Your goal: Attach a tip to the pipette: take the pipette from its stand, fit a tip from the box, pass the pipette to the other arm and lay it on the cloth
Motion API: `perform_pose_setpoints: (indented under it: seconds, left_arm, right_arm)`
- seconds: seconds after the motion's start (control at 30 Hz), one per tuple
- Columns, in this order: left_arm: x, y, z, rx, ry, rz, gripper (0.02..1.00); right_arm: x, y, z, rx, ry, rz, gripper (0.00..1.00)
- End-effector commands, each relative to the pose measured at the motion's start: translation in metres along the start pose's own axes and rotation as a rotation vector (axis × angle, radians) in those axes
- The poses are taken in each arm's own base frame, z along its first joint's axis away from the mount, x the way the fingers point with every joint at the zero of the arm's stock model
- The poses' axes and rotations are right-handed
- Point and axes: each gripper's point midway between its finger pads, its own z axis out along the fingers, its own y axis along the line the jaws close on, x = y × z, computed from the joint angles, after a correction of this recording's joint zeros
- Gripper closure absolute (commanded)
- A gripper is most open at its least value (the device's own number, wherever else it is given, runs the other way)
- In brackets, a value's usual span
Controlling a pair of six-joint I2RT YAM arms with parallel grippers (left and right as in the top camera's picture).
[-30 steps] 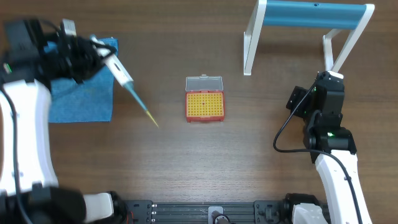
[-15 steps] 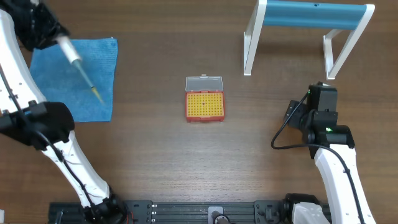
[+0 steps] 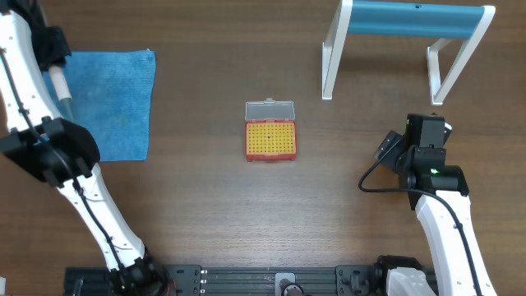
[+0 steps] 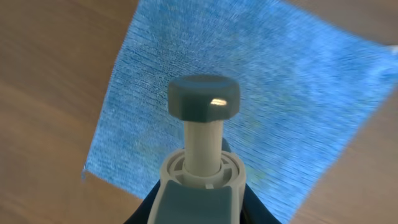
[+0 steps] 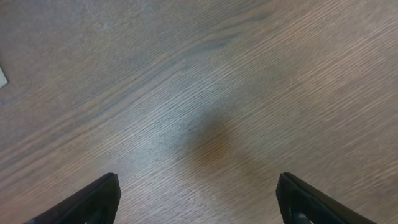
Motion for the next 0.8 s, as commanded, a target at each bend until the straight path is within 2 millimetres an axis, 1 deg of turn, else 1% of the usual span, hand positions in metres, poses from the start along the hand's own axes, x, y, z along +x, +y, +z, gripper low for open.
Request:
perform_pose_setpoints:
  seconds: [0.03, 0.1, 0.27, 0.37, 0.5, 0.8]
  left_arm:
    - [0.001, -0.008, 0.060, -0.024, 0.089, 0.144, 0.991]
    - [0.003, -0.020, 0.072, -0.017, 0.107, 0.232, 0.991]
    - [-0.003, -0.051, 0.079, -0.007, 0.080, 0.394, 0.991]
    - [-0.004, -0.061, 0.081, -0.018, 0.072, 0.458, 0.989]
    - [-0.003, -0.059, 0.087, -0.038, 0.087, 0.465, 0.991]
    - [-0.003, -0.043, 0.095, -0.021, 0.094, 0.426, 0.991]
  right_arm:
    - [-0.003, 0.010, -0.002, -0.034, 0.002, 0.053, 0.180]
    - [-0.003, 0.010, -0.002, -0.034, 0.002, 0.067, 0.180]
    - [-0.003, 0.010, -0.002, -0.034, 0.003, 0.107, 0.180]
    - [-0.003, 0.010, -0.002, -0.034, 0.003, 0.116, 0.180]
    - [-0.003, 0.010, -0.002, -0.034, 0.003, 0.116, 0.180]
    - [-0.003, 0.010, -0.002, -0.035, 0.003, 0.131, 0.180]
